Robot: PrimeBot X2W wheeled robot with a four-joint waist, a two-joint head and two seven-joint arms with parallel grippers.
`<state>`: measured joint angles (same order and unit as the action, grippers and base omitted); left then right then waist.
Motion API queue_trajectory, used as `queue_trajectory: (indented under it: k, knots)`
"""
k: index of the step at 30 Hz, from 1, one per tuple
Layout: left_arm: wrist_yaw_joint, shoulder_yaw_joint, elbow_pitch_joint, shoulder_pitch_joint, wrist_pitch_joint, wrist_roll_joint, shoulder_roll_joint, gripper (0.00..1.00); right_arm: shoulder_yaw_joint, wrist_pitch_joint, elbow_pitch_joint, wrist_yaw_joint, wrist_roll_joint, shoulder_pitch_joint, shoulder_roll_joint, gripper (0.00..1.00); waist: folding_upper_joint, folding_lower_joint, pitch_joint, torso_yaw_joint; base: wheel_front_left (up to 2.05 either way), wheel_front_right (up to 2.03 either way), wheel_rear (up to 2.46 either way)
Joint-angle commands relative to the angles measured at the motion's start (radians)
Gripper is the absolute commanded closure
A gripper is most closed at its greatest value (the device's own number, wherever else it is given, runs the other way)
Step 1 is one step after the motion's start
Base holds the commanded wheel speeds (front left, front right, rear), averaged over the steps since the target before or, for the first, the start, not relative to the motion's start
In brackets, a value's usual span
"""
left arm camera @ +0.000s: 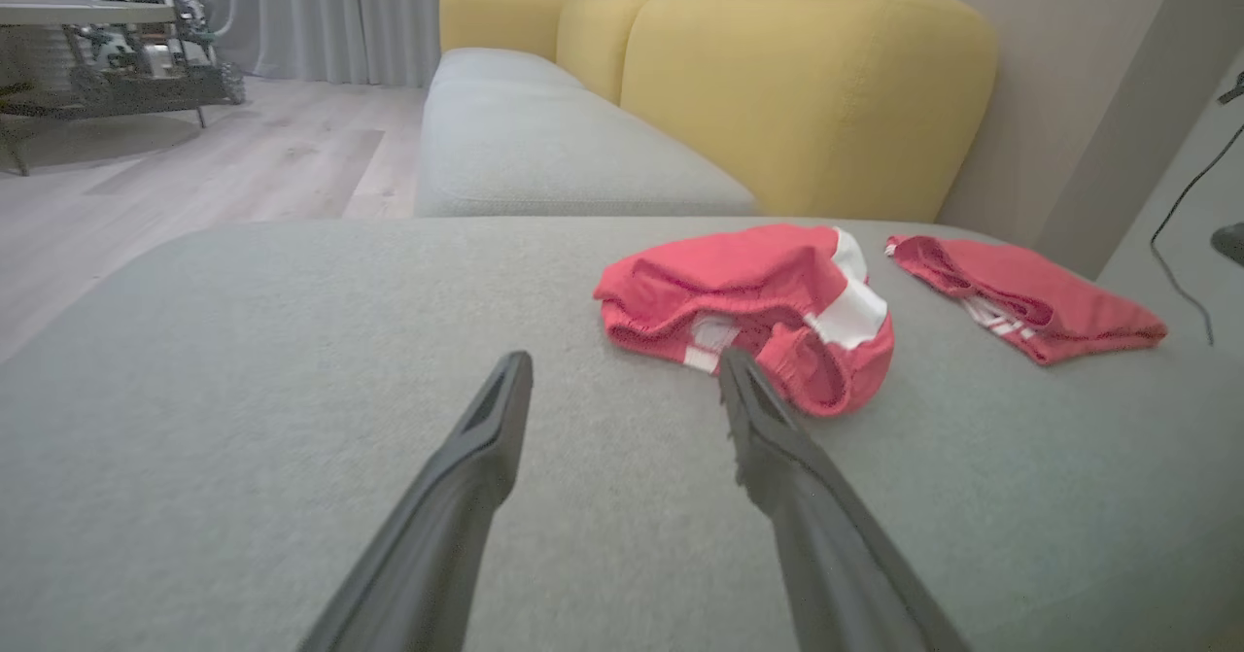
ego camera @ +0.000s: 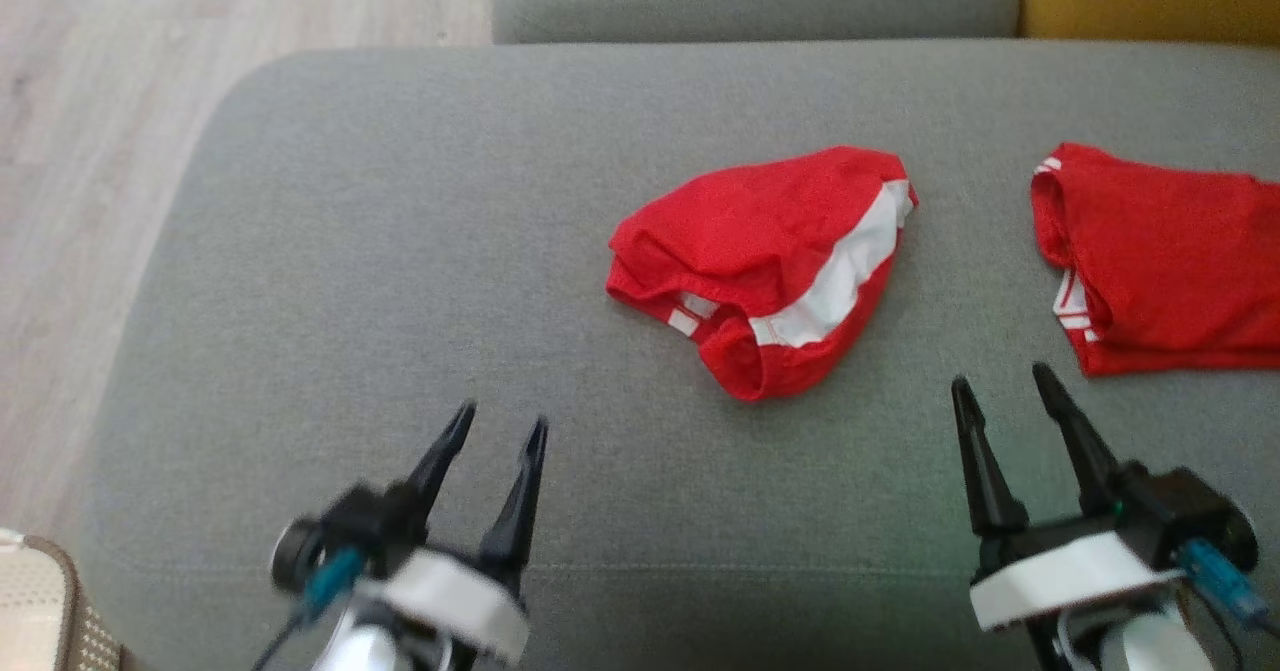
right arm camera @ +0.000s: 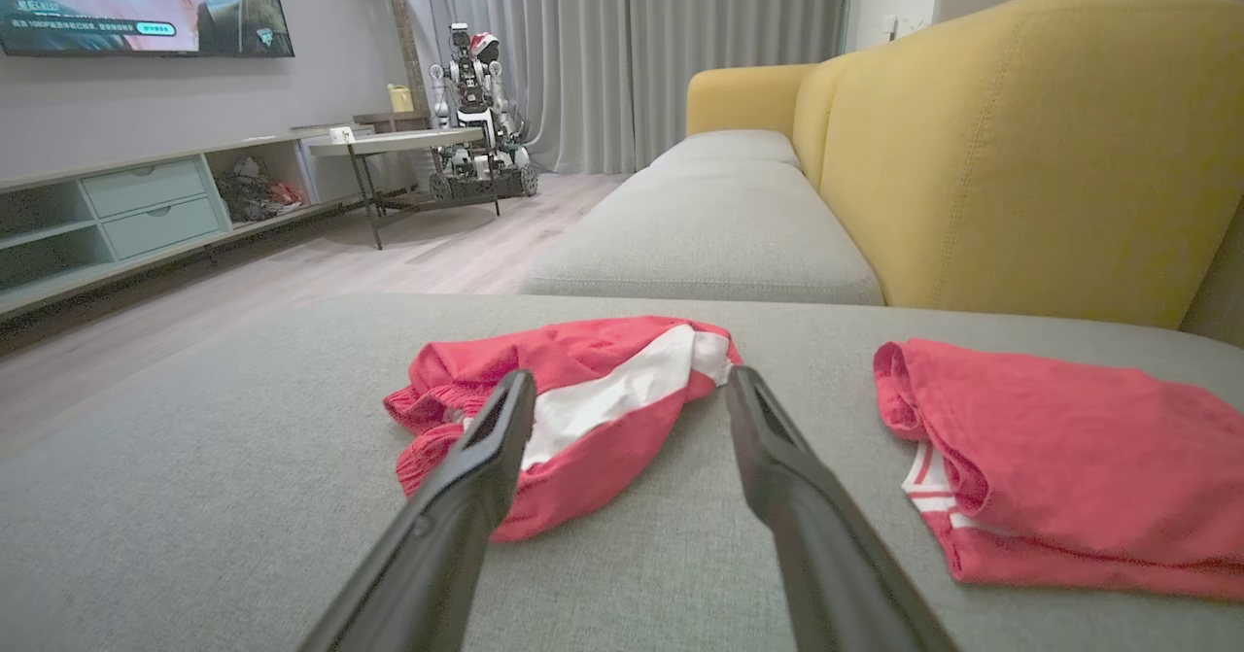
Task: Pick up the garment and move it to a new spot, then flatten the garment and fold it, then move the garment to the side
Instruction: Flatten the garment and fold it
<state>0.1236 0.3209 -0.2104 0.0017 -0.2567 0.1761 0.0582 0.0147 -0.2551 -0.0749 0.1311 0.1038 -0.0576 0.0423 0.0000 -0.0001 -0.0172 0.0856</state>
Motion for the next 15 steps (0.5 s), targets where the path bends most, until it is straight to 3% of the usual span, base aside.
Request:
queue_trajectory:
  k: [1,3,15]
  knots:
    - [0.005,-0.009,0.001,-0.099,-0.005,0.032,-0.006,0.0,-0.031,-0.007,0.044,0.0,-0.011,0.064,0.008,0.0,0.0,0.0001,-0.029,-0.02,0.0,0.0,0.0]
    - [0.006,0.01,-0.026,-0.128,-0.005,0.057,-0.006,0.0,-0.033,-0.007,0.048,0.0,-0.017,0.074,0.008,0.0,0.0,0.0001,-0.041,-0.027,0.0,0.0,0.0]
    - [0.007,0.336,-0.253,-0.473,0.065,0.384,-0.007,0.0,-0.031,-0.007,0.089,0.0,-0.063,0.16,0.008,0.0,0.0,0.0001,-0.186,-0.094,0.0,0.0,0.0]
